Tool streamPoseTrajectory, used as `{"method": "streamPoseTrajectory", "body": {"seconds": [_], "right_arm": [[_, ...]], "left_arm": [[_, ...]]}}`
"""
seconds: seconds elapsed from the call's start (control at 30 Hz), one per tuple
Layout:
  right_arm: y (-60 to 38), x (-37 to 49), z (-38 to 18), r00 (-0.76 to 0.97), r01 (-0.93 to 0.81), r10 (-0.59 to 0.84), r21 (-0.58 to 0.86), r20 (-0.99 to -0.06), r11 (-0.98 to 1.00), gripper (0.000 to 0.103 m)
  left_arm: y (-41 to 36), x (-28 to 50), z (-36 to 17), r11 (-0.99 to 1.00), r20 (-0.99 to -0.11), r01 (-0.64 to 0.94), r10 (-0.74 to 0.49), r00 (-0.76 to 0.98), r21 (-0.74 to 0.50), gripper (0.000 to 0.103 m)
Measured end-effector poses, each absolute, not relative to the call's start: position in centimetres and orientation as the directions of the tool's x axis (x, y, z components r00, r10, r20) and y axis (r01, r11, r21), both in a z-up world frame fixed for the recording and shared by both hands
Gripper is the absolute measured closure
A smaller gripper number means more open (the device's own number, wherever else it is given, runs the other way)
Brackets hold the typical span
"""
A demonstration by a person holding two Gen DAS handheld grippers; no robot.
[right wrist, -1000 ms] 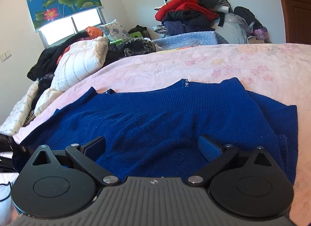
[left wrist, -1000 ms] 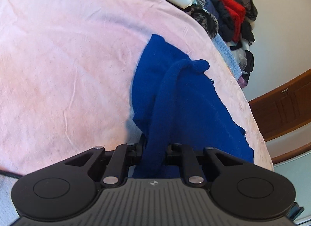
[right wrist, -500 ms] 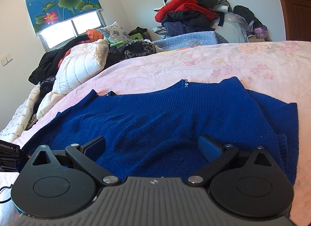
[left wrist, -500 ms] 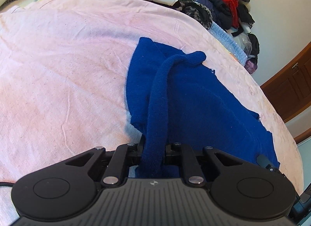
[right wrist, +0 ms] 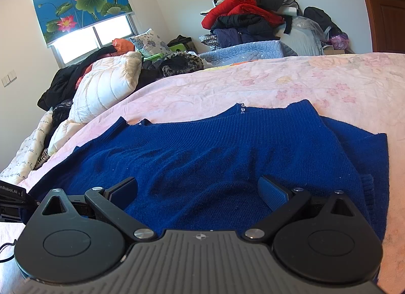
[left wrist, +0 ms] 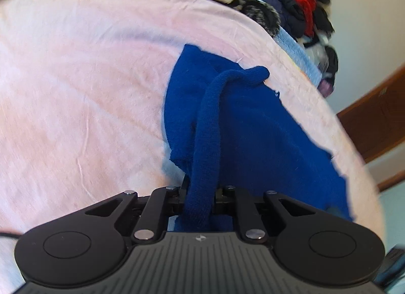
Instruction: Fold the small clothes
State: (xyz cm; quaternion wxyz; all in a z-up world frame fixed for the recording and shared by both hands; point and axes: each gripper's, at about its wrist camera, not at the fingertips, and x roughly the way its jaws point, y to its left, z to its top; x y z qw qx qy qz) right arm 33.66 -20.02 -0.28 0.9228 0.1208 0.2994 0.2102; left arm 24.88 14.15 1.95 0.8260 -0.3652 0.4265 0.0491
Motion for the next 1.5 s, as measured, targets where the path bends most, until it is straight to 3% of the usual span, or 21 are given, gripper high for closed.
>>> {"method": "streamPoseTrajectory", "body": {"seconds": [0.13,0.33,0.47,0.57,0.67,0.8,0.97,1.33,1.4,1.47,1.5], "right_arm": [[-20.0,33.5,-0.3,0.733,-0.314,0.465,0.359,-0.497,0.879,0.003],[-20.2,33.4,-0.3,0.732,-0.313,0.479,0.385,-0.484,0.868,0.002],[-20.2,33.3,-0.4,0.732,-0.313,0.483,0.391,-0.481,0.865,0.002],[-20.1,33.5,-0.1,0.724,-0.311,0.472,0.373,-0.503,0.874,0.002],[-19.1,34.8,2.0,0.677,-0.262,0.449,0.379,-0.583,0.887,0.006],[-15.9,37.2,6.4,0.540,-0.349,0.635,0.540,-0.552,0.766,0.005],[-7.6,42.0,6.6,0.245,-0.350,0.713,0.626,-0.657,0.697,0.006],[4.6,42.3,6.5,0.277,-0.559,0.504,0.290,-0.818,0.777,0.009],[5.4,42.9,6.0,0.296,-0.571,0.464,0.235,-0.835,0.787,0.017],[5.7,43.6,5.2,0.297,-0.560,0.433,0.212,-0.851,0.801,0.037],[5.5,43.8,4.9,0.286,-0.560,0.433,0.218,-0.855,0.799,0.059]], "left_arm": [[17.4,25.0,0.1,0.525,-0.692,-0.474,-0.371,0.620,-0.706,0.091],[16.8,25.3,2.0,0.586,-0.685,-0.423,-0.344,0.642,-0.691,0.094],[10.6,25.7,5.6,0.892,-0.736,-0.263,-0.105,0.669,-0.367,0.094],[4.1,24.9,5.6,0.994,-0.684,-0.106,0.068,0.726,-0.013,0.095],[0.4,23.8,4.0,0.986,-0.632,-0.030,0.127,0.764,0.161,0.094],[-0.8,23.2,2.7,0.975,-0.596,-0.024,0.155,0.788,0.223,0.094],[-0.7,23.0,2.1,0.973,-0.577,-0.030,0.160,0.801,0.229,0.095],[-1.6,22.5,0.9,0.954,-0.528,-0.016,0.180,0.830,0.301,0.095],[-1.4,22.3,0.9,0.955,-0.528,-0.012,0.174,0.831,0.296,0.095],[-1.2,22.1,0.9,0.957,-0.529,-0.007,0.166,0.832,0.289,0.095],[-1.1,22.1,0.9,0.958,-0.530,-0.006,0.163,0.832,0.285,0.095]]}}
